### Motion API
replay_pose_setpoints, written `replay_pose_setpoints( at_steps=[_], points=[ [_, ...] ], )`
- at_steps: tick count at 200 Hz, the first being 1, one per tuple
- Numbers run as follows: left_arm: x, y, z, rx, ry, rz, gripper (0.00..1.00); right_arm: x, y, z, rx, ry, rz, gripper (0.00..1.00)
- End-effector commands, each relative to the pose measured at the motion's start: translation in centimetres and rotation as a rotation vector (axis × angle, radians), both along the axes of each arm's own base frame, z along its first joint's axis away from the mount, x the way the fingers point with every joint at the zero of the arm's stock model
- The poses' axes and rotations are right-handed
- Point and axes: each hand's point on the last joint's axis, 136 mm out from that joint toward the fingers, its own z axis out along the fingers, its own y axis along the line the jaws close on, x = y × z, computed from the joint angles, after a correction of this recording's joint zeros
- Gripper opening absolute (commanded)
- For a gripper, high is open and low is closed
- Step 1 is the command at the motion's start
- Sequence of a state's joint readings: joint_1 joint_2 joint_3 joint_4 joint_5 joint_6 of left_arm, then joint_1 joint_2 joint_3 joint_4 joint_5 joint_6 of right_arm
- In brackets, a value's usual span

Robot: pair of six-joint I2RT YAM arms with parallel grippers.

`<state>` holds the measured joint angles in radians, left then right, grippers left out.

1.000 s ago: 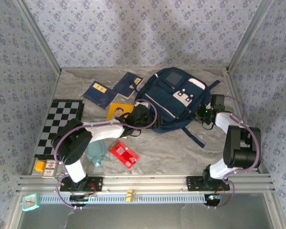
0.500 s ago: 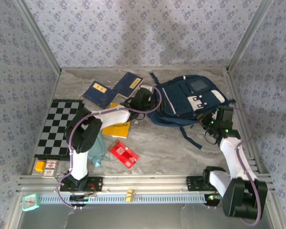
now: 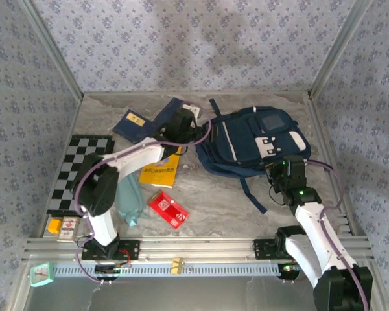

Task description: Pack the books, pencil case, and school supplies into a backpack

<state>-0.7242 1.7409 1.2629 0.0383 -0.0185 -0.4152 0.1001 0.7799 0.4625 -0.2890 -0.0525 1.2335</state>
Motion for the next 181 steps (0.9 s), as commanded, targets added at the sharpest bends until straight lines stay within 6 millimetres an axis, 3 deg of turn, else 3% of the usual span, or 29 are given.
replay_pose_setpoints(
  at_steps=[1, 52, 97, 130, 164, 181],
  points=[
    [-4.8, -1.1, 2.1, -0.016, -0.029, -0.065, 0.95, 1.3, 0.1, 2.3, 0.029, -0.065, -0.046, 0.00],
    [-14.5, -4.8, 0.6, -0.073, 0.005, -0.201, 0.73, 2.2, 1.7, 3.9, 0.061, -0.059, -0.003, 0.00],
    [-19.4, -10.5, -1.6, -0.051, -0.043, -0.388, 0.66, 3.1, 3.4, 5.0, 0.124, -0.071, 0.044, 0.00],
    [-20.5, -14.7, -2.7, -0.058, -0.063, -0.459, 0.61, 3.3, 3.9, 6.2, 0.121, -0.084, 0.056, 0.00],
    [-18.9, -17.3, -4.3, -0.011, -0.114, -0.405, 0.58, 3.4, 4.3, 6.4, 0.126, -0.081, 0.072, 0.00],
    [-17.1, -17.6, -5.1, 0.027, -0.134, -0.320, 0.57, 3.4, 4.4, 6.3, 0.132, -0.085, 0.074, 0.00]
  ],
)
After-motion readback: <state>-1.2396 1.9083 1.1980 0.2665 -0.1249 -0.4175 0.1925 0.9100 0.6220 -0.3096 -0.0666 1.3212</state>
